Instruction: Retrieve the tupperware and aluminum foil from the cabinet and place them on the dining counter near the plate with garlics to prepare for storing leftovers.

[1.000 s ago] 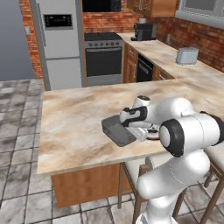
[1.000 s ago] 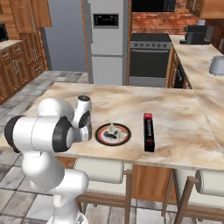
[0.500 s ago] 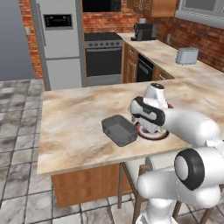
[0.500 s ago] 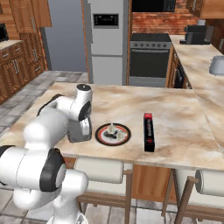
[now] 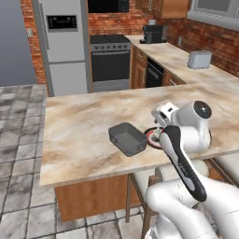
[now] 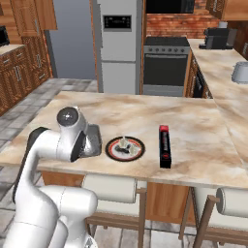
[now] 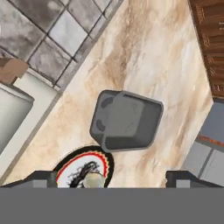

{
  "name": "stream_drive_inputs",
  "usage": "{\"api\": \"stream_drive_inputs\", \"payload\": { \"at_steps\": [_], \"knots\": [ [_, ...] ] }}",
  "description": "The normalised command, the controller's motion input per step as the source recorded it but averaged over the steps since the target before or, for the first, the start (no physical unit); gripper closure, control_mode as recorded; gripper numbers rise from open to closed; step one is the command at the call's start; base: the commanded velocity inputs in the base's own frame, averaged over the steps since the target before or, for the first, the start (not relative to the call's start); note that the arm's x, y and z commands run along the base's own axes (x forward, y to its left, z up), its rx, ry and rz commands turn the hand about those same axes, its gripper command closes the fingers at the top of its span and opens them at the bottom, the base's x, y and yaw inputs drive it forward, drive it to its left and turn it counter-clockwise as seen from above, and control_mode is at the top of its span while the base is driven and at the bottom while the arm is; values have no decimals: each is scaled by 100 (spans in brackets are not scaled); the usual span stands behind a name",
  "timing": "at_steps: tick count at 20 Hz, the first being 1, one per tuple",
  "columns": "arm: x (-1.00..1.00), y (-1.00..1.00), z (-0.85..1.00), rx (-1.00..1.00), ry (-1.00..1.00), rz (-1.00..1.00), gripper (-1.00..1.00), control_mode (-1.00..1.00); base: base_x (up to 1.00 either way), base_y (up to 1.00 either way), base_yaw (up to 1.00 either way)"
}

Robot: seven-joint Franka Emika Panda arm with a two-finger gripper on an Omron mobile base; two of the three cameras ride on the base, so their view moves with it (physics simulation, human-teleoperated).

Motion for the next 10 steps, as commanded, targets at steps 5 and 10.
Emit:
{"api": "stream_drive_inputs", "payload": {
  "at_steps": [5, 10],
  "knots": [
    [-100, 0, 90, -22, -18, 11, -100, -100, 0, 0, 0],
    [-85, -10, 100, -19, -1, 8, -100, -100, 0, 0, 0]
  ]
}}
